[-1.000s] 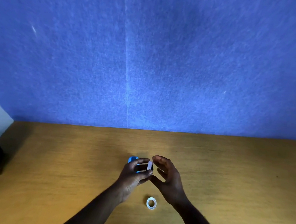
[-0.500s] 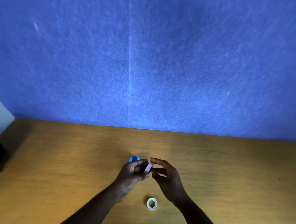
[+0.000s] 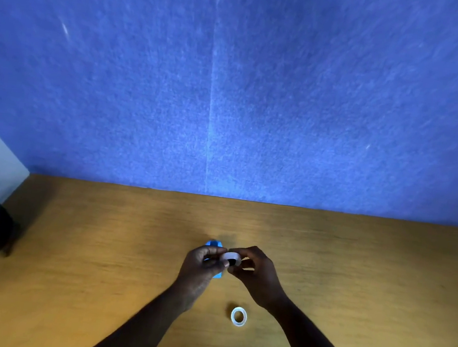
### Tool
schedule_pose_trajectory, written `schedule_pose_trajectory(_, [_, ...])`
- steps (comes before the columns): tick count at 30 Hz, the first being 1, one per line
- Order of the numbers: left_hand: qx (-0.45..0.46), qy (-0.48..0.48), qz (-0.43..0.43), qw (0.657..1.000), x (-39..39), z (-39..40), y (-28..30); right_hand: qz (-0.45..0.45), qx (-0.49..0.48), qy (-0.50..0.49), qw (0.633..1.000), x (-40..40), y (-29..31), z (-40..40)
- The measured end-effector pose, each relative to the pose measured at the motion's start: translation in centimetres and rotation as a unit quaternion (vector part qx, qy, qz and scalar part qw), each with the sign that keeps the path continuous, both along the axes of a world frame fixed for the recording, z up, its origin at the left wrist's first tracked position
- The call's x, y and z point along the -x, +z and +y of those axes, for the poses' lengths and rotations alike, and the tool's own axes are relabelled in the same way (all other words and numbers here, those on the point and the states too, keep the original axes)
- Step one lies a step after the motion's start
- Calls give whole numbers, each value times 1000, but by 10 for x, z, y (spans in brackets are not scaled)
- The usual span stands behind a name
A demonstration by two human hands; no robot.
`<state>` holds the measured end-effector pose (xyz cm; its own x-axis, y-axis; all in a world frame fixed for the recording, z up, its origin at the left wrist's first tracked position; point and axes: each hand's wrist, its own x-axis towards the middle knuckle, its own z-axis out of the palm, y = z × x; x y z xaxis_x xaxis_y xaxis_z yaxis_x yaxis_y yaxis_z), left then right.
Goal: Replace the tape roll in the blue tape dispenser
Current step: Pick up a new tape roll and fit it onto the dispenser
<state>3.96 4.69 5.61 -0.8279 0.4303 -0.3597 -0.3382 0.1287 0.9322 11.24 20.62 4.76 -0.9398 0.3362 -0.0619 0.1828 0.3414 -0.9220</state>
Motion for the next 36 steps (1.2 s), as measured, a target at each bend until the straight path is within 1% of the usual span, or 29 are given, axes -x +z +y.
schedule_pose_trajectory(4, [15, 6, 45, 999, 4, 0, 0, -6, 5, -10, 1000, 5, -5, 1])
schedule_pose_trajectory(7, [21, 18, 64, 998, 8, 0, -2, -10, 8, 0, 1000, 9, -5, 4])
schedule_pose_trajectory(12, [15, 23, 51, 998, 15, 1, -4, -10, -2, 18, 1000, 14, -6, 12])
schedule_pose_trajectory(25, [30, -7, 81, 996, 26, -2, -15, -30, -27, 32, 999, 28, -14, 17])
schedule_pose_trajectory(29, [24, -4, 63, 998, 31, -2, -18, -42, -37, 36, 998, 33, -19, 17])
schedule_pose_trajectory(34, [40, 27, 54, 997, 34, 1, -25, -55, -39, 29, 997, 41, -20, 11])
schedule_pose_trajectory(36, [47, 49, 49, 997, 34, 1, -28, -56, -49, 10, 997, 43, -19, 7])
